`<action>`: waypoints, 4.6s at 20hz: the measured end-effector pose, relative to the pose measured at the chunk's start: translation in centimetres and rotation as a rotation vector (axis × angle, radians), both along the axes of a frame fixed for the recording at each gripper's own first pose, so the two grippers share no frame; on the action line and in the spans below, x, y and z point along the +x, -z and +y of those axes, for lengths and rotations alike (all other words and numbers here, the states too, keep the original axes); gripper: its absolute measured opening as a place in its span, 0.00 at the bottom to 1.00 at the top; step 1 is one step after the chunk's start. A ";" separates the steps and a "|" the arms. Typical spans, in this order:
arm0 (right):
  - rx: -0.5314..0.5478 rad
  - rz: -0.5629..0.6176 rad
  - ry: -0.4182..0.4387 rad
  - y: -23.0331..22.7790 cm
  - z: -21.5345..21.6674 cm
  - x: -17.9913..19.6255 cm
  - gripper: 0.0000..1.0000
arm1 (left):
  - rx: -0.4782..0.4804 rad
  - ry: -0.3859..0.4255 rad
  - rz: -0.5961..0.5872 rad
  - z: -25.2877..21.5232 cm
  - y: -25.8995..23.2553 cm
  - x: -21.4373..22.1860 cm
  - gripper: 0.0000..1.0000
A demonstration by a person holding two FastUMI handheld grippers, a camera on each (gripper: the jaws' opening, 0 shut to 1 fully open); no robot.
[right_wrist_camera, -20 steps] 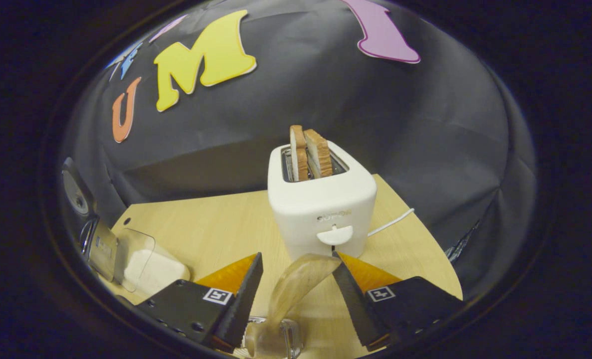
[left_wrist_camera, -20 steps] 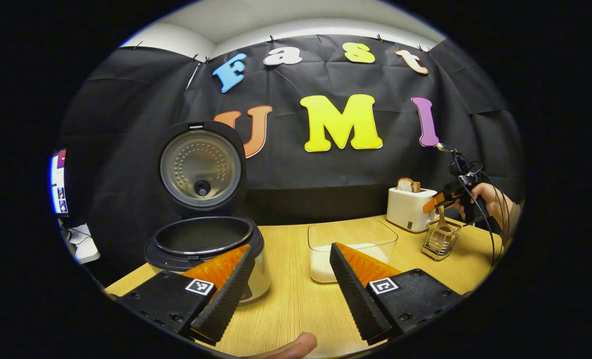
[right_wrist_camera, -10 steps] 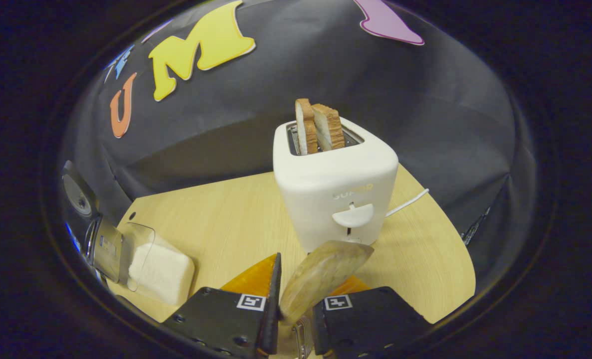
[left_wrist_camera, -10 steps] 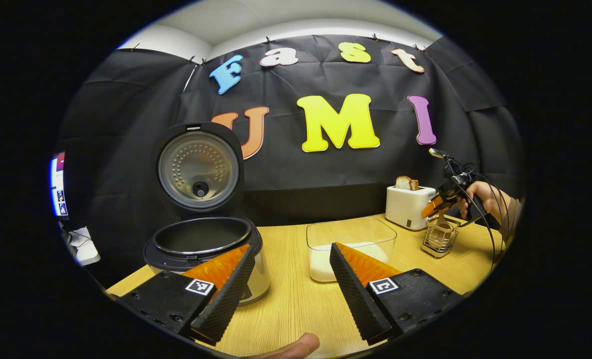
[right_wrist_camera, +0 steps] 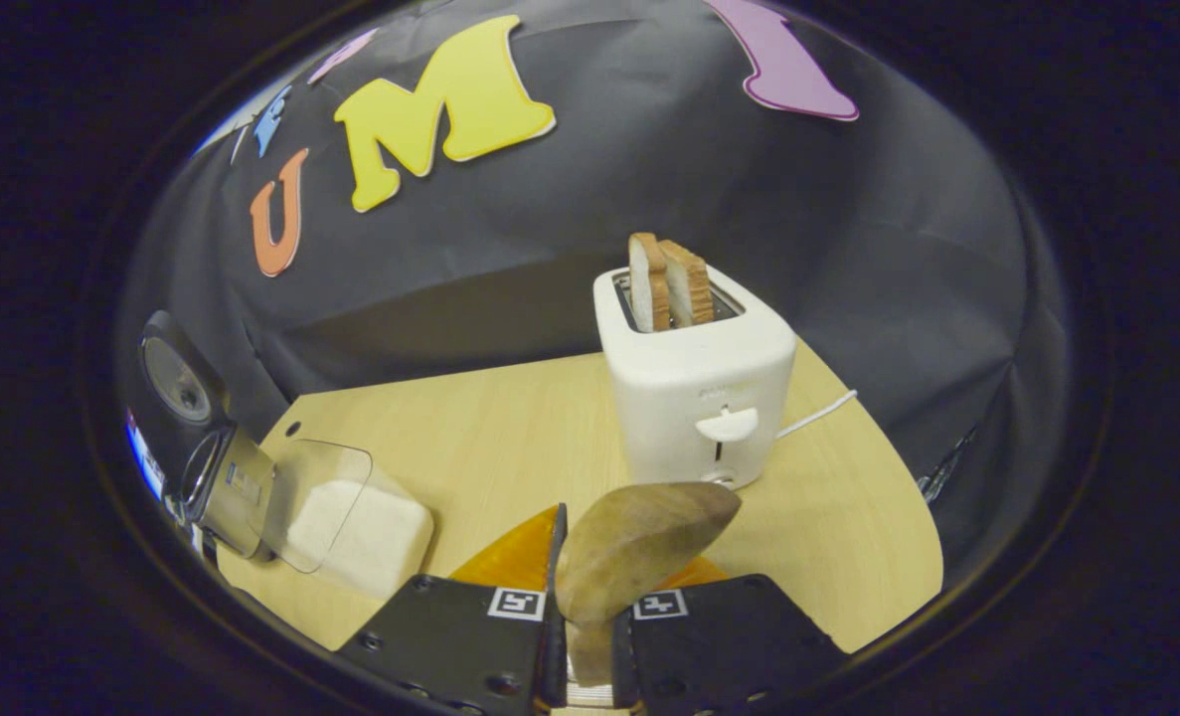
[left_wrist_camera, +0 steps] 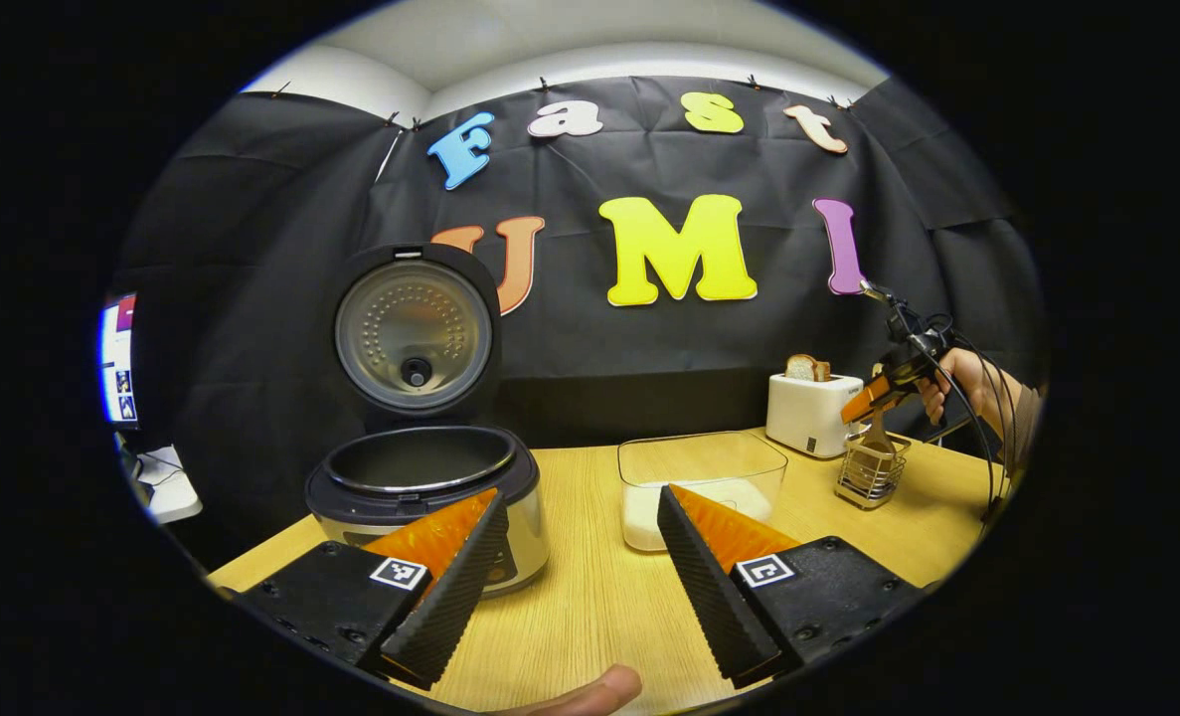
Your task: Close the left gripper, press the button to open the rice cooker; take a wooden spoon from the chopstick holder with the right hand, scoop a spoonful of rice and pour it into the rice cooker, then put the wooden spoon back into the chopstick holder.
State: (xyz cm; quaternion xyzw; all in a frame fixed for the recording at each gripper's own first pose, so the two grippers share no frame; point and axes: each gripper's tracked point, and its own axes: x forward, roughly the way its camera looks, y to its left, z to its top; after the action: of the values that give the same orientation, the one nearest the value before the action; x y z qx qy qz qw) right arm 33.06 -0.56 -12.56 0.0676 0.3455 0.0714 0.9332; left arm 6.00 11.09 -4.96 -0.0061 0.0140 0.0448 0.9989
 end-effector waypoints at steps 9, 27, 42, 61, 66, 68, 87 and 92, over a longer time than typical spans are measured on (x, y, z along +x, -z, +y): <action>-0.077 -0.010 0.040 -1.4 -0.4 -3.2 0.18 | -0.027 0.027 -0.033 0.9 0.2 -1.3 0.96; -0.132 -0.004 0.101 1.2 -1.3 -3.1 0.19 | -0.029 0.035 -0.019 0.4 1.0 -1.0 0.96; -0.159 -0.037 0.109 -0.7 -0.5 -3.5 0.14 | -0.046 0.034 -0.022 1.2 1.6 -1.4 0.96; -0.204 -0.281 -0.061 -10.7 21.2 -0.9 0.12 | -0.127 -0.004 -0.035 7.4 2.5 -3.4 0.97; -0.251 -0.255 -0.025 -5.7 26.0 1.9 0.12 | -0.096 -0.013 -0.034 8.5 3.1 -3.5 0.97; -0.309 -0.242 0.019 -3.4 26.1 2.6 0.12 | -0.067 -0.012 -0.036 8.7 3.3 -3.5 0.97; -0.486 -0.327 0.222 2.1 28.4 3.3 0.12 | -0.095 0.028 -0.090 9.6 4.3 -3.7 0.97; -0.298 -0.306 0.235 2.0 29.0 3.0 0.12 | -0.106 0.039 -0.093 9.5 4.6 -3.5 0.97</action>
State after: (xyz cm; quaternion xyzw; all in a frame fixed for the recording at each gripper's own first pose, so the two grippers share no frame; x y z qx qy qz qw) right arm 36.07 28.45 -14.58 -0.0428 0.1966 -0.0802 0.9762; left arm 2.46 20.56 -9.57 -0.0609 -0.0297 0.0240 0.9974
